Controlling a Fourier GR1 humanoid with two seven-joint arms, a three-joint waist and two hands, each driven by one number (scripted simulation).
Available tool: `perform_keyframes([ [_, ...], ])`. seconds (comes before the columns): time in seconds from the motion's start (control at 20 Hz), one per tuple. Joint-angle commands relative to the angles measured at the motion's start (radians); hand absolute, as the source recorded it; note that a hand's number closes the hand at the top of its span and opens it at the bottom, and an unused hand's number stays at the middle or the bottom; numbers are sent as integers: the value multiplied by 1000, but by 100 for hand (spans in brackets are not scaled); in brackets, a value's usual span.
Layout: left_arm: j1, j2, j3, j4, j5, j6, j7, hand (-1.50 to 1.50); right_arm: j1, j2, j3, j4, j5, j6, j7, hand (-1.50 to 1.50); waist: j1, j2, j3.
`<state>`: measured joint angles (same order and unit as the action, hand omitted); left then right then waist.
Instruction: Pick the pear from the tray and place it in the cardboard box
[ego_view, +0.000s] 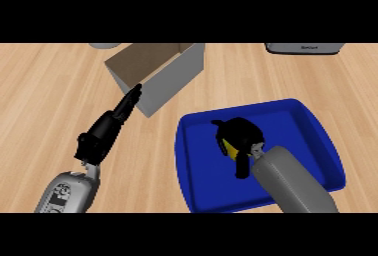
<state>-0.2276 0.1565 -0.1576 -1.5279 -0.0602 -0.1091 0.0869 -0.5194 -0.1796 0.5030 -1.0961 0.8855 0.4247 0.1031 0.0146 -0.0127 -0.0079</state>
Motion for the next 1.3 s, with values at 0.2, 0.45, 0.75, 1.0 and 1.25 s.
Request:
perform_keyframes([
  [0.2,-27,-4,1,26,3,-16,5,0,-116,38,189,-44,114,-243,-391,150,12,21,9],
  [0.45,39,-11,-5,32,-16,-4,-41,0,-158,61,92,9,131,-454,-467,150,-1,16,8],
  [0.75,61,-1,17,-31,-12,-5,-5,0,-194,29,-24,-225,19,-262,-481,150,-19,7,8],
  [1.0,55,13,38,-16,-1,-36,-31,0,-136,-18,-104,-421,-103,-133,-517,150,-22,8,8],
  [1.25,51,-5,27,3,-28,-20,-35,0,-118,-20,-238,-622,-227,-17,-396,150,-27,8,8],
])
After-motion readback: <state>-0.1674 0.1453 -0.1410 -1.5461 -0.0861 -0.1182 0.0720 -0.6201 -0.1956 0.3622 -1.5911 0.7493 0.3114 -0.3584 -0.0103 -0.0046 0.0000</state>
